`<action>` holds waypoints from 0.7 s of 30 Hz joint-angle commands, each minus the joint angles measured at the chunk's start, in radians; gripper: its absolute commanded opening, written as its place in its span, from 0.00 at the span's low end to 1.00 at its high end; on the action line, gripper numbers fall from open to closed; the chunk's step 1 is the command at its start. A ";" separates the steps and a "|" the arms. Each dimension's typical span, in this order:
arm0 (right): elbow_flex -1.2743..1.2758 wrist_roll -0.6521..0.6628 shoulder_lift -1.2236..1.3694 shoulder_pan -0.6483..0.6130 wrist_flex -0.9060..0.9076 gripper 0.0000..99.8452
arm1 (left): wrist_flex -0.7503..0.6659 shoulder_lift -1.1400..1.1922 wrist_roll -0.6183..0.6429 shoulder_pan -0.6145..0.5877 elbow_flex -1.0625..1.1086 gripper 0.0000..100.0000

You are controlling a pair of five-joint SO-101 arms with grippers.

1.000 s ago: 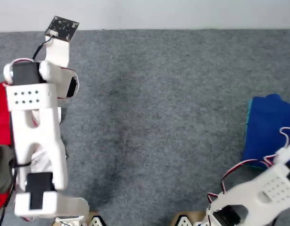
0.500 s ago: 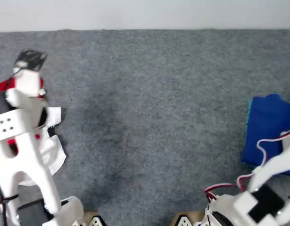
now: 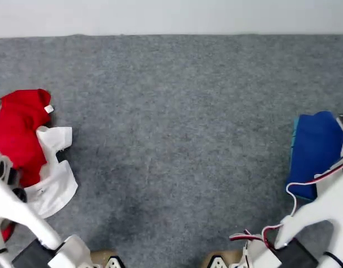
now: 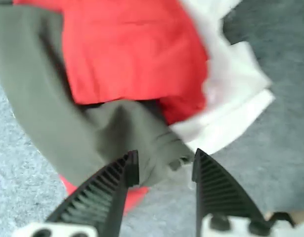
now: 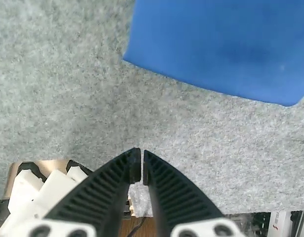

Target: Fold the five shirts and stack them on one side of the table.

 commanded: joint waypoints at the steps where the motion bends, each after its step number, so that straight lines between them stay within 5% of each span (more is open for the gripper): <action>1: -0.008 -0.011 -0.045 -0.013 0.036 0.01 | -0.118 -0.037 -0.035 -0.017 0.082 0.19; 14: -0.008 -0.012 -0.047 -0.008 0.039 0.01 | -0.394 -0.037 -0.035 -0.015 0.387 0.18; 21: -0.008 -0.012 -0.077 -0.012 0.039 0.01 | -0.400 -0.049 -0.034 0.000 0.363 0.01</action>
